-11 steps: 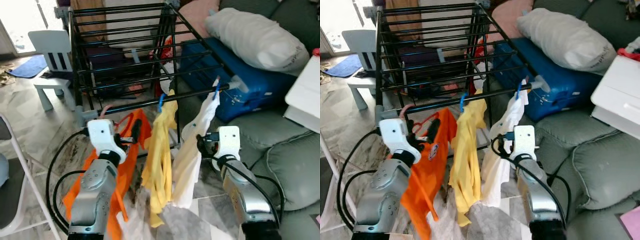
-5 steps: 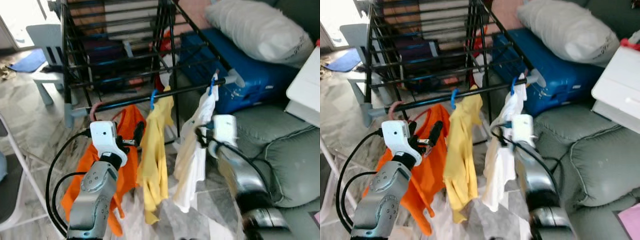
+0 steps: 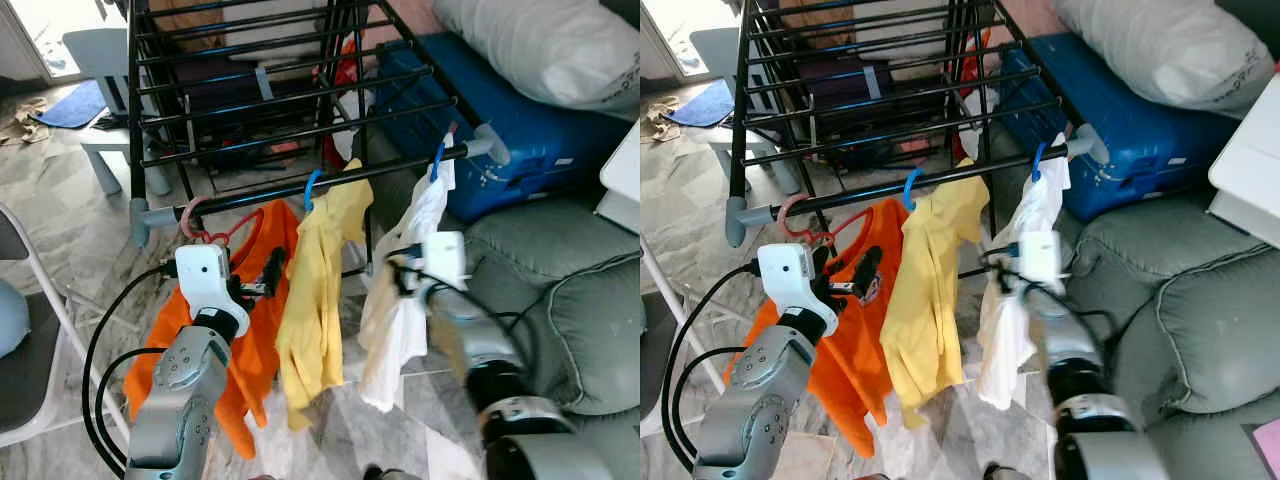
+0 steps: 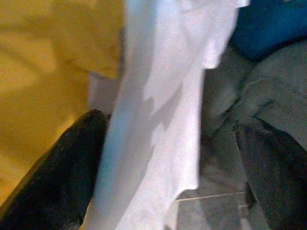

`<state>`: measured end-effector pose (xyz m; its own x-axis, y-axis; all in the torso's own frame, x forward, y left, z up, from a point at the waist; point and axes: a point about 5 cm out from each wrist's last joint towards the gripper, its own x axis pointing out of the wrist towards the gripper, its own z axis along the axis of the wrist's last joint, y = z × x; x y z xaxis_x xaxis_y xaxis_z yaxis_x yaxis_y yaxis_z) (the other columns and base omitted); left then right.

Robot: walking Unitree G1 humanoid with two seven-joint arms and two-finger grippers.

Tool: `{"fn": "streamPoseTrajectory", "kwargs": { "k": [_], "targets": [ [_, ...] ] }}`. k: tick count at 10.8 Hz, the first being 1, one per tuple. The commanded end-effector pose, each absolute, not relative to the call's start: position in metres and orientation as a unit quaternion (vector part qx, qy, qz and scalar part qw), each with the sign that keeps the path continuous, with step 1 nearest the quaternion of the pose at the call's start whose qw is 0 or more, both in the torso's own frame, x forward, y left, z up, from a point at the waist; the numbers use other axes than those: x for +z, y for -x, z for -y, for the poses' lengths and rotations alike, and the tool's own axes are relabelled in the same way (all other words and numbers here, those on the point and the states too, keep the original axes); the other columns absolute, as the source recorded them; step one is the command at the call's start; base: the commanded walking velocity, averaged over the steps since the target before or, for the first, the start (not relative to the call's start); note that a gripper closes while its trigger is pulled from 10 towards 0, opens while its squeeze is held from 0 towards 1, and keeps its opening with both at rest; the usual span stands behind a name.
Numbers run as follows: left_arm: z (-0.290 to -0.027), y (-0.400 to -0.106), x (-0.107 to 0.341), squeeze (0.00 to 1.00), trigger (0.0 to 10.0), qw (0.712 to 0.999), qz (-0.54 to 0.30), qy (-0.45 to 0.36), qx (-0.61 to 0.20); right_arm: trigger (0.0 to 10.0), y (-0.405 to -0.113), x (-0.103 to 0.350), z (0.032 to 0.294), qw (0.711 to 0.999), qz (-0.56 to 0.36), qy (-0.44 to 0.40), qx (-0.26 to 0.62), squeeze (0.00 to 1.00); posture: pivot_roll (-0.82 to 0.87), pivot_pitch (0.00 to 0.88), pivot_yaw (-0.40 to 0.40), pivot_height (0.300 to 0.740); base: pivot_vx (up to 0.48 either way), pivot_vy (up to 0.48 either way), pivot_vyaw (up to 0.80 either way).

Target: Hang hanger

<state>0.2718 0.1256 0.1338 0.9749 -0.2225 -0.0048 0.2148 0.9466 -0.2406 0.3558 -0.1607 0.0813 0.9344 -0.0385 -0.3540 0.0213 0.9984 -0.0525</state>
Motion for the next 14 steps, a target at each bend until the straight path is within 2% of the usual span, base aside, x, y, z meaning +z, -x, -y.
{"fn": "streamPoseTrajectory", "kwargs": {
  "k": [1, 4, 7, 8, 9, 14],
  "targets": [
    [-0.123, -0.272, 0.137, 0.00, 10.0, 0.986, -0.015, 0.118, -0.117, 10.0, -0.357, 0.082, 0.170, 0.983, -0.176, 0.027, -0.034, 0.00, -0.06, 0.146, 0.058, 0.740, 0.000, 0.000, 0.00],
    [-0.121, -0.275, 0.140, 0.00, 10.0, 0.985, -0.013, 0.120, -0.122, 10.0, -0.365, 0.092, 0.180, 0.986, -0.152, 0.051, -0.050, 0.00, -0.06, 0.133, 0.060, 0.740, 0.000, 0.000, 0.00],
    [-0.123, -0.276, 0.140, 0.00, 10.0, 0.986, -0.011, 0.117, -0.115, 10.0, -0.375, 0.104, 0.162, 0.988, -0.135, 0.080, 0.005, 0.00, -0.04, 0.125, 0.049, 0.740, 0.000, 0.000, 0.00],
    [-0.123, -0.275, 0.140, 0.00, 10.0, 0.987, -0.011, 0.117, -0.113, 5.5, -0.377, 0.106, 0.164, 0.988, -0.137, 0.075, 0.005, 0.00, -0.04, 0.122, 0.044, 0.740, 0.000, 0.000, 0.00],
    [-0.124, -0.275, 0.139, 0.00, 10.0, 0.987, -0.011, 0.116, -0.107, 0.0, -0.379, 0.108, 0.170, 0.988, -0.140, 0.071, 0.002, 0.00, -0.04, 0.118, 0.037, 0.740, 0.000, 0.000, 0.00],
    [-0.126, -0.277, 0.139, 0.00, 10.0, 0.988, -0.009, 0.115, -0.099, 0.0, -0.378, 0.108, 0.193, 0.987, -0.143, 0.074, -0.013, 0.00, -0.04, 0.106, 0.030, 0.740, 0.000, 0.000, 0.00]
  ]
}}
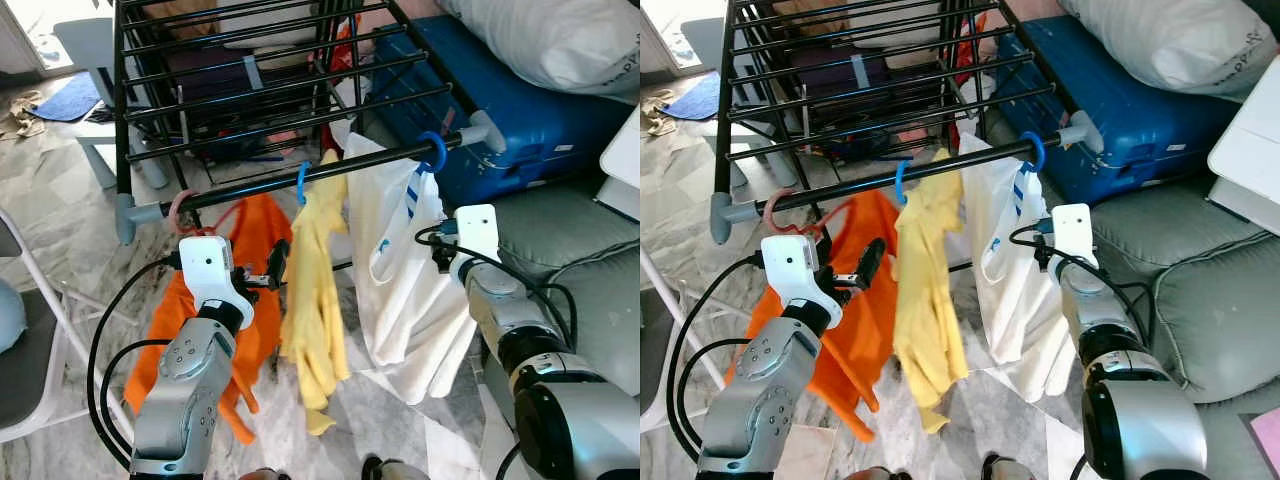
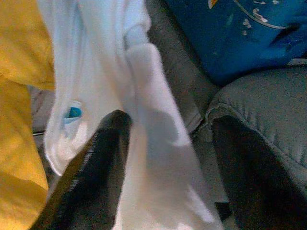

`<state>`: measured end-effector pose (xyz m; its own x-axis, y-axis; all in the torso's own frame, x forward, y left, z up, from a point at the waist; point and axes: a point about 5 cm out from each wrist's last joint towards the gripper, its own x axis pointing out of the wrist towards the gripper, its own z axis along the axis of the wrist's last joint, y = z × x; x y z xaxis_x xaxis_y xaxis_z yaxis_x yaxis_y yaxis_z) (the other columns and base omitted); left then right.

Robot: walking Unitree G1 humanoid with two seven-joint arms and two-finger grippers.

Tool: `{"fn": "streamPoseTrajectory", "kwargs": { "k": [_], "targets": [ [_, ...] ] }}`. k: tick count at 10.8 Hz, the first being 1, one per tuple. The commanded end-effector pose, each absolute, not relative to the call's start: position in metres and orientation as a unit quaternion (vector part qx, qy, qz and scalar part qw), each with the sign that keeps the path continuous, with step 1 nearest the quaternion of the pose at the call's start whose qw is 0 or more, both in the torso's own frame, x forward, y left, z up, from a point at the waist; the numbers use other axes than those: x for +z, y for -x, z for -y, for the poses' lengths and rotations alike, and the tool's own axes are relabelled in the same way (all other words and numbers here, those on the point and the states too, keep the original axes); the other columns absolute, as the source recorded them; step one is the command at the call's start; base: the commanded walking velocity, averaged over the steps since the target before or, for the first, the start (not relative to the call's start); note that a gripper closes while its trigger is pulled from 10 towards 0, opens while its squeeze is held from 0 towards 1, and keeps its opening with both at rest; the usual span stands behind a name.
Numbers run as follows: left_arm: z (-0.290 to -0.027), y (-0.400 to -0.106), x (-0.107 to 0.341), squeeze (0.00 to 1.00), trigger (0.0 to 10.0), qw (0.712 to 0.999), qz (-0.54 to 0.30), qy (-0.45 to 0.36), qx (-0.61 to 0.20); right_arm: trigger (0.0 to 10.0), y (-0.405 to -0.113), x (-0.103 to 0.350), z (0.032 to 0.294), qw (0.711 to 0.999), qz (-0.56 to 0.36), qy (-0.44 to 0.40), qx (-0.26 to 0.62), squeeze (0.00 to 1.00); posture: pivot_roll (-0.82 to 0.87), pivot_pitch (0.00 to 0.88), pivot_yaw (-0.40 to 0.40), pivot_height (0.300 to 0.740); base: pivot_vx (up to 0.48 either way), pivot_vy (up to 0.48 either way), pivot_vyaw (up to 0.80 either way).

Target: Hang hanger

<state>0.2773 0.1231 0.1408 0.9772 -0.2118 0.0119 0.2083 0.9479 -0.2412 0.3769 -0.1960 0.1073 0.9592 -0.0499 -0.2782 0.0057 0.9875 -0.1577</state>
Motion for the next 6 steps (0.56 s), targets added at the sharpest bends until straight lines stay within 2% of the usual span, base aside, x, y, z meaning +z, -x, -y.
{"fn": "streamPoseTrajectory", "kwargs": {
  "k": [1, 6],
  "targets": [
    [-0.1255, -0.2778, 0.1395, 0.00, 10.0, 0.988, -0.009, 0.115, -0.099, 0.0, -0.3774, 0.1066, 0.1925, 0.987, -0.143, 0.070, -0.007, 0.00, -0.04, 0.105, 0.033, 0.740, 0.000, 0.000, 0.00],
    [-0.1249, -0.2792, 0.1398, 0.00, 10.0, 0.989, -0.009, 0.111, -0.101, 0.0, -0.3783, 0.1080, 0.1867, 0.990, -0.130, 0.049, 0.015, 0.00, -0.03, 0.099, 0.033, 0.740, 0.000, 0.000, 0.00]
  ]
}}
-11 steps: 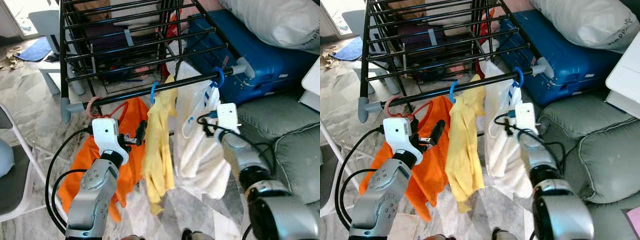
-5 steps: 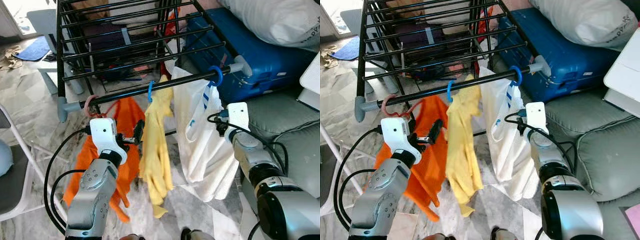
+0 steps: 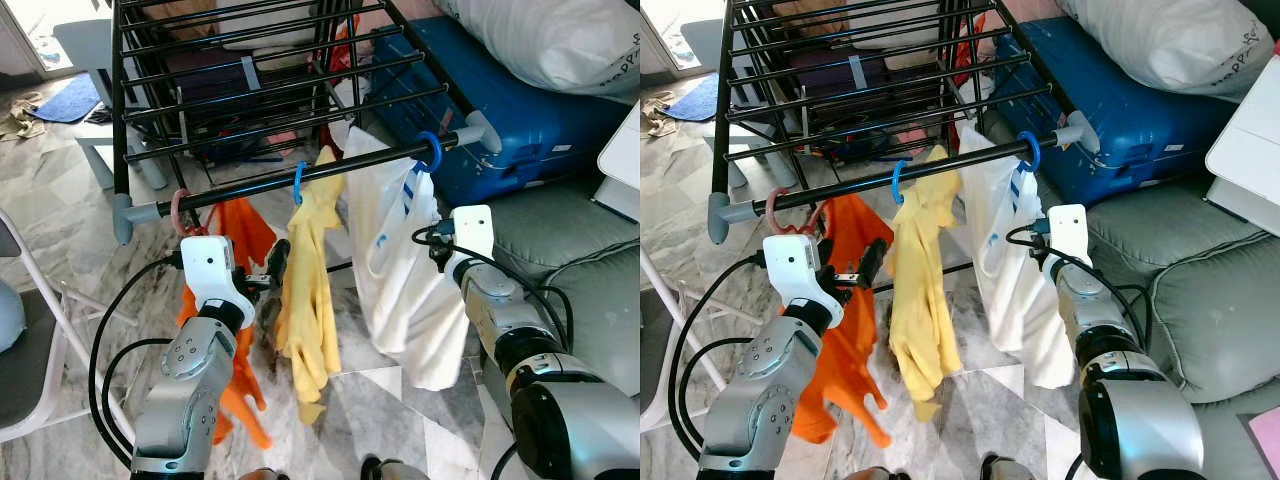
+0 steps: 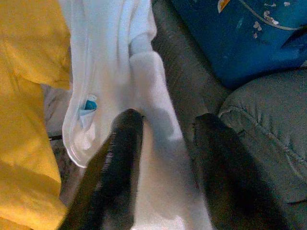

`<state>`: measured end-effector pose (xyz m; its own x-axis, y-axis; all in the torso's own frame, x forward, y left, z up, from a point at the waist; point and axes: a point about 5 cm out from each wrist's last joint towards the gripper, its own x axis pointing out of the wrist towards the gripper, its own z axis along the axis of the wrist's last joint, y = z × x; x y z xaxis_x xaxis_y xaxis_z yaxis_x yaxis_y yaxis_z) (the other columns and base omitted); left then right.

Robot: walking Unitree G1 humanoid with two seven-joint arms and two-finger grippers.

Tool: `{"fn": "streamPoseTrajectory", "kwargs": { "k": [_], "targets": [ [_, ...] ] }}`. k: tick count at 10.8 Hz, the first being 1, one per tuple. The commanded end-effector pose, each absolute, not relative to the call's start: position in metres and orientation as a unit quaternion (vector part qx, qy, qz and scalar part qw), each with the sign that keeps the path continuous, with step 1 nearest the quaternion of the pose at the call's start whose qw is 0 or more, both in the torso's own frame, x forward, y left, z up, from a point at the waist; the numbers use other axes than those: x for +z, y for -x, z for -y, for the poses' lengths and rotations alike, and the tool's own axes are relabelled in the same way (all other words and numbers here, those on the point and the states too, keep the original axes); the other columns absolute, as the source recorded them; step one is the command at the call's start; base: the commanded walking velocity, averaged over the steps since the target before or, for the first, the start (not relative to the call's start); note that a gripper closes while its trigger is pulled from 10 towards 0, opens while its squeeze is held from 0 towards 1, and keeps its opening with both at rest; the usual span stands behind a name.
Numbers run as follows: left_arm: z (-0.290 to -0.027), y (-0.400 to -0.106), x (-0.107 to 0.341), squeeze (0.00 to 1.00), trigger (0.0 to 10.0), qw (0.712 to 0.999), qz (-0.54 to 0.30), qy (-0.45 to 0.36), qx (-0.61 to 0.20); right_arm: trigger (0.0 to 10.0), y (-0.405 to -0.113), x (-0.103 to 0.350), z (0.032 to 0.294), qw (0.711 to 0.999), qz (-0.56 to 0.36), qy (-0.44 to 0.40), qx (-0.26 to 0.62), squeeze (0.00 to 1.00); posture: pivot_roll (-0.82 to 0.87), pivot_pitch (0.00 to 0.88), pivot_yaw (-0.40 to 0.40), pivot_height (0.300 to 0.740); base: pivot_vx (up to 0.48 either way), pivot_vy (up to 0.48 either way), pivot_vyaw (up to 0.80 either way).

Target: Hang hanger

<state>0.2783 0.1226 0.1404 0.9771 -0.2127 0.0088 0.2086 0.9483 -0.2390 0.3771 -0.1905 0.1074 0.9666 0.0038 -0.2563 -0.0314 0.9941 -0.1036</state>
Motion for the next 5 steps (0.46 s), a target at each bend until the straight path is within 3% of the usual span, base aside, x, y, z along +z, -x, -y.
{"fn": "streamPoseTrajectory", "kwargs": {
  "k": [1, 5],
  "targets": [
    [-0.1249, -0.2790, 0.1398, 0.00, 10.0, 0.989, -0.009, 0.110, -0.100, 0.0, -0.3784, 0.1084, 0.1865, 0.991, -0.127, 0.049, 0.015, 0.00, -0.03, 0.098, 0.029, 0.740, 0.000, 0.000, 0.00],
    [-0.1245, -0.2755, 0.1350, 0.00, 10.0, 0.989, -0.010, 0.114, -0.090, 0.0, -0.3788, 0.1170, 0.1841, 0.996, -0.076, 0.037, 0.020, 0.00, -0.04, 0.067, 0.007, 0.740, 0.000, 0.000, 0.00]
  ]
}}
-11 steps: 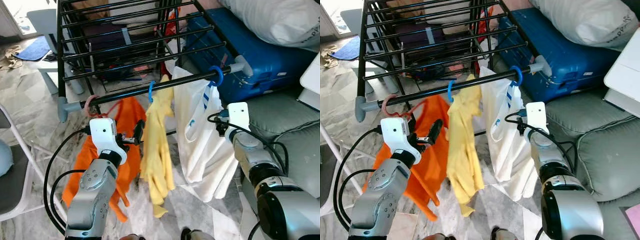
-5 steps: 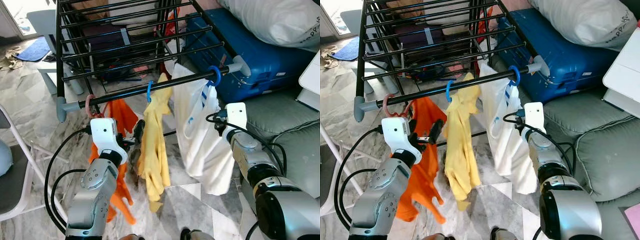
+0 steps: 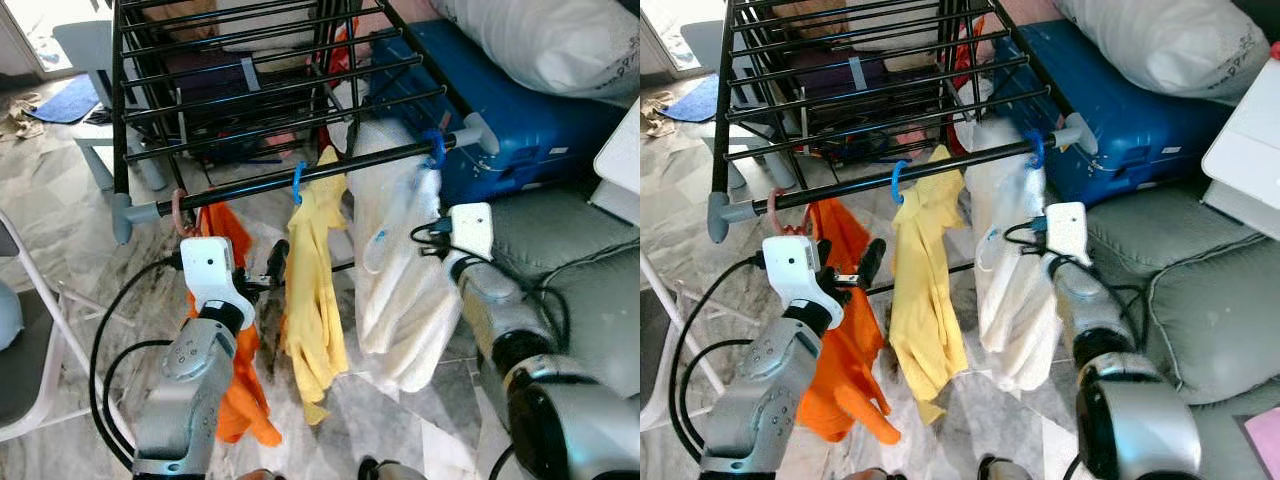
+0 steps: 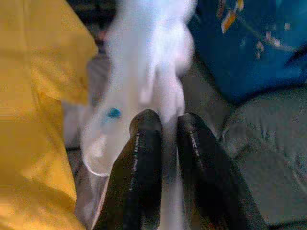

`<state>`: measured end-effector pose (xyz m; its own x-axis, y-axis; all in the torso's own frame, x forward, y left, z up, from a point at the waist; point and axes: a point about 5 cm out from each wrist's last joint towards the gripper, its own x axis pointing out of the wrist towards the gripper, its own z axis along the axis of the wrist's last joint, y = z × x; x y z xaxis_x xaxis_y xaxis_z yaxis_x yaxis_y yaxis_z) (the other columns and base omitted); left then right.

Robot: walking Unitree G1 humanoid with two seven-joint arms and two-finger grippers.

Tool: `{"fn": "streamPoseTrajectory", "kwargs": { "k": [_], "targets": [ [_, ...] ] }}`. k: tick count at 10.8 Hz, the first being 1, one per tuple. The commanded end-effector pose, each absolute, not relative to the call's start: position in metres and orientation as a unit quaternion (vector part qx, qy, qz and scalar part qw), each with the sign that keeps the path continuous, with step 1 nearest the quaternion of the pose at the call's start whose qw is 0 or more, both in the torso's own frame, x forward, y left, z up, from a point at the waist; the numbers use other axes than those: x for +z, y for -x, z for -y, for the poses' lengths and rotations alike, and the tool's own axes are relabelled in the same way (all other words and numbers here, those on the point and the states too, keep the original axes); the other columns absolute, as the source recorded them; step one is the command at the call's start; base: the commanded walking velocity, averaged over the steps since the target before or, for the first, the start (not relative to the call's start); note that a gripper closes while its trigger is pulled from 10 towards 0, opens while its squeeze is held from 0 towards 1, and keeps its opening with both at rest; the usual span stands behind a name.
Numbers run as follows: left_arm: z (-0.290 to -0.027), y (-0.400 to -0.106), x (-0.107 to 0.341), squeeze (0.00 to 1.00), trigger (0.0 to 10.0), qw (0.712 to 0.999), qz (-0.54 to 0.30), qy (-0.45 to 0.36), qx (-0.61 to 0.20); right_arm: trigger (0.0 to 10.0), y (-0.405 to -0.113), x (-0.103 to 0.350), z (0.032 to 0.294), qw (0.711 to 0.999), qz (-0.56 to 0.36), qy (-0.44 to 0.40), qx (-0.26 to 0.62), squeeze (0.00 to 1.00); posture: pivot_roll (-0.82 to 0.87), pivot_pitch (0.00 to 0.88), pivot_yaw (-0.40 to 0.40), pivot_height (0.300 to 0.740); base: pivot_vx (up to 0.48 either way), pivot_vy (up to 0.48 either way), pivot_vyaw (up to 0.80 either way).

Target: Hang hanger

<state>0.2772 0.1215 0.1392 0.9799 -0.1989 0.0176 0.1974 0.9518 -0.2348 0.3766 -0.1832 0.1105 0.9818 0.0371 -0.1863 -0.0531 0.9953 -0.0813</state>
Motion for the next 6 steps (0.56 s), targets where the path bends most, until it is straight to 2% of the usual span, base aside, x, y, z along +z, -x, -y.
{"fn": "streamPoseTrajectory", "kwargs": {
  "k": [1, 3, 6],
  "targets": [
    [-0.125, -0.277, 0.135, 0.00, 10.0, 0.990, -0.008, 0.114, -0.086, 0.0, -0.377, 0.118, 0.184, 0.997, -0.063, 0.041, 0.027, 0.00, -0.05, 0.065, 0.003, 0.740, 0.000, 0.000, 0.00],
    [-0.125, -0.278, 0.133, 0.00, 10.0, 0.991, -0.010, 0.112, -0.077, 0.0, -0.371, 0.116, 0.187, 0.998, -0.048, 0.041, 0.028, 0.00, -0.07, 0.060, 0.004, 0.740, 0.000, 0.000, 0.00],
    [-0.120, -0.280, 0.129, 0.00, 10.0, 0.991, -0.017, 0.113, -0.074, 0.0, -0.346, 0.111, 0.194, 0.998, -0.007, 0.043, 0.044, 0.00, -0.09, 0.061, 0.014, 0.740, 0.000, 0.000, 0.00]
  ]
}}
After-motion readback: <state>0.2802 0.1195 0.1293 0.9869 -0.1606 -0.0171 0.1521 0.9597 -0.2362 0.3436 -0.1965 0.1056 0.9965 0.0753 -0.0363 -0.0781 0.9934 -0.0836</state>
